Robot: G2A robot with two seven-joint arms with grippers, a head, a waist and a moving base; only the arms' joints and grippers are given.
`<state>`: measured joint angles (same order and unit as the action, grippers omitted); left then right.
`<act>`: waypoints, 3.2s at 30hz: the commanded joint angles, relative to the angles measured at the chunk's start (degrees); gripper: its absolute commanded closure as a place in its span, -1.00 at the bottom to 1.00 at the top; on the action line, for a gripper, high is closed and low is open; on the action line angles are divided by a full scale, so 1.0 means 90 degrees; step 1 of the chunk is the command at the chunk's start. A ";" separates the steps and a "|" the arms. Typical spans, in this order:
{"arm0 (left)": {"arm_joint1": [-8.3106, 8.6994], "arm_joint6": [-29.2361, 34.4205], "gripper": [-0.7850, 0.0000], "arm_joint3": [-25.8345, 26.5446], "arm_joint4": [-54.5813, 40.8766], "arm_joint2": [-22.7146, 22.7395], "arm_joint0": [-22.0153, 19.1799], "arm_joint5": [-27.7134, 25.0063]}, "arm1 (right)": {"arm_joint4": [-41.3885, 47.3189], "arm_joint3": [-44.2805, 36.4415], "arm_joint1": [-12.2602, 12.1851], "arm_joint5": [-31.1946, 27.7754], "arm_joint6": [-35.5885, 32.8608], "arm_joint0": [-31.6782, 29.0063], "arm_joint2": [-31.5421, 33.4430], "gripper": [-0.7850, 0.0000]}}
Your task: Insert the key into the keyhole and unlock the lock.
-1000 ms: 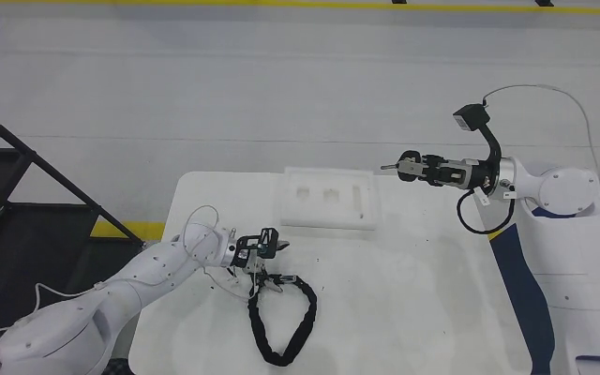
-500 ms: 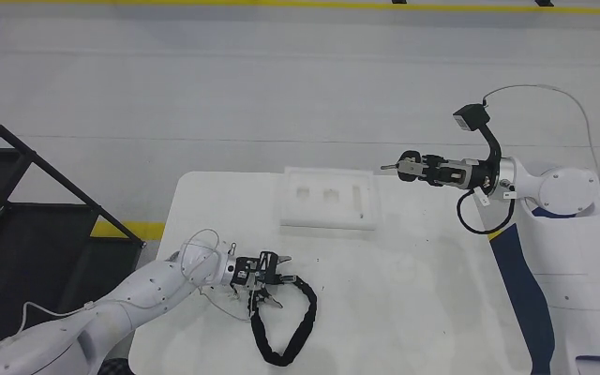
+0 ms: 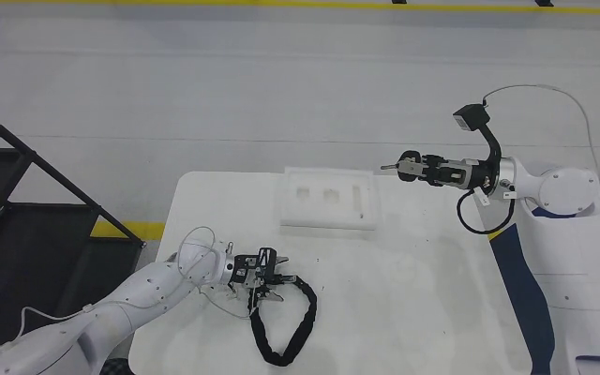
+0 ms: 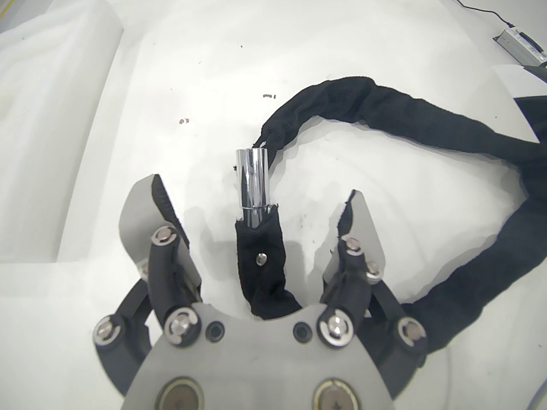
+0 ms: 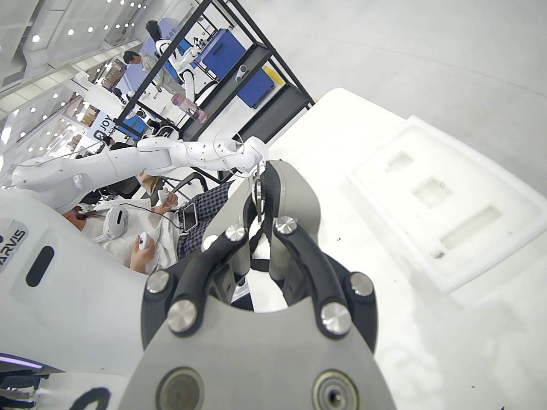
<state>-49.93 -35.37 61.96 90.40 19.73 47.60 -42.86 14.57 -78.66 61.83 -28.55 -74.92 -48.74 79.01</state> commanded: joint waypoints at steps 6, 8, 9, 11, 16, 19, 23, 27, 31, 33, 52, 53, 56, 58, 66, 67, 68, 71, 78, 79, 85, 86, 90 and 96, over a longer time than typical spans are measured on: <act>-0.0046 0.0122 0.04 0.0035 0.0074 0.0093 0.0097 0.0109 | 0.0000 0.0000 0.0000 0.0000 0.0000 0.0000 0.0000 1.00; -0.0049 0.0116 0.22 0.0039 0.0106 0.0125 0.0126 0.0127 | 0.0000 0.0000 0.0000 0.0000 0.0000 0.0000 0.0000 1.00; -0.0050 0.0120 0.39 0.0038 0.0125 0.0141 0.0139 0.0128 | 0.0000 0.0000 0.0000 0.0000 0.0000 0.0000 0.0000 1.00; -0.0052 0.0124 0.73 0.0048 0.0157 0.0170 0.0163 0.0121 | 0.0000 0.0000 0.0000 0.0000 0.0000 0.0000 0.0000 1.00; -0.0052 0.0069 1.00 0.0047 0.0138 0.0288 0.0202 0.0079 | 0.0000 0.0000 0.0000 0.0000 0.0000 0.0000 0.0000 1.00; -0.0039 0.0018 1.00 0.0066 0.0068 0.0378 0.0226 -0.0010 | 0.0000 0.0000 0.0000 0.0000 0.0000 0.0000 0.0000 1.00; 0.0002 -0.0176 1.00 0.0200 -0.0092 0.0537 0.0245 -0.0241 | 0.0000 0.0000 0.0000 0.0000 0.0000 0.0000 0.0000 1.00; 0.0092 -0.0474 1.00 0.0403 -0.0197 0.0751 0.0258 -0.0486 | 0.0000 0.0000 0.0000 0.0000 0.0000 0.0000 0.0000 1.00; 0.0195 -0.0700 1.00 0.0640 -0.0488 0.1014 0.0288 -0.0872 | 0.0000 0.0000 0.0000 0.0000 0.0000 0.0000 0.0000 1.00; 0.0247 -0.0770 1.00 0.0812 -0.0566 0.1144 0.0308 -0.1001 | 0.0000 0.0000 0.0000 0.0000 0.0000 0.0000 0.0000 1.00; 0.0282 -0.0682 1.00 0.2253 -0.1233 0.2058 0.0113 -0.1054 | 0.0099 -0.1361 -0.0139 0.1306 -0.1073 -0.0040 -0.0382 1.00; 0.0264 -0.0691 1.00 0.2295 -0.1265 0.2077 0.0104 -0.1013 | 0.0068 -0.1409 -0.0151 0.1364 -0.1106 -0.0043 -0.0391 1.00; 0.0198 -0.0677 1.00 0.2347 -0.1287 0.2075 0.0036 -0.1047 | -0.0137 -0.1523 -0.0185 0.1523 -0.1152 -0.0049 -0.0443 1.00; 0.0141 -0.0659 1.00 0.2349 -0.1246 0.2062 -0.0017 -0.0944 | -0.0249 -0.1557 -0.0201 0.1610 -0.1109 -0.0054 -0.0481 1.00; -0.0165 -0.1166 1.00 0.1961 -0.1101 0.1906 -0.0273 -0.0461 | -0.0587 -0.1681 -0.0250 0.1880 -0.0885 -0.0103 -0.0656 1.00; -0.0202 -0.1202 1.00 0.1904 -0.1044 0.1871 -0.0296 -0.0410 | -0.0571 -0.1704 -0.0253 0.1884 -0.0868 -0.0115 -0.0681 1.00; -0.0239 -0.1309 1.00 0.1863 -0.1064 0.1843 -0.0306 -0.0400 | -0.0552 -0.1722 -0.0257 0.1878 -0.0865 -0.0123 -0.0705 1.00; -0.0260 -0.1364 1.00 0.1825 -0.1059 0.1833 -0.0316 -0.0387 | -0.0492 -0.1729 -0.0262 0.1821 -0.0765 -0.0132 -0.0710 1.00; -0.0260 -0.1364 1.00 0.1825 -0.1059 0.1833 -0.0316 -0.0387 | -0.0492 -0.1729 -0.0262 0.1821 -0.0765 -0.0132 -0.0710 1.00; -0.0260 -0.1364 1.00 0.1825 -0.1059 0.1833 -0.0316 -0.0387 | -0.0492 -0.1729 -0.0262 0.1821 -0.0765 -0.0132 -0.0710 1.00; -0.0260 -0.1364 1.00 0.1825 -0.1059 0.1833 -0.0316 -0.0387 | -0.0513 -0.1737 -0.0263 0.1827 -0.0726 -0.0146 -0.0713 1.00; -0.0267 -0.1273 1.00 0.1852 -0.1116 0.1844 -0.0246 -0.0286 | -0.0605 -0.1794 -0.0269 0.1874 -0.0642 -0.0192 -0.0735 1.00; -0.0323 -0.1015 1.00 0.1898 -0.1416 0.1887 -0.0077 -0.0151 | -0.1023 -0.2249 -0.0316 0.2187 -0.0723 -0.0171 -0.0795 1.00; -0.0524 -0.1365 1.00 0.1749 -0.1300 0.1744 0.0007 0.0350 | -0.2078 -0.3001 -0.0382 0.2727 -0.0948 0.0092 -0.1011 1.00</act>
<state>-54.35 -46.33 77.93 78.24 35.66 47.62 -40.70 -2.76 -104.91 58.45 -4.60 -83.49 -48.12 70.05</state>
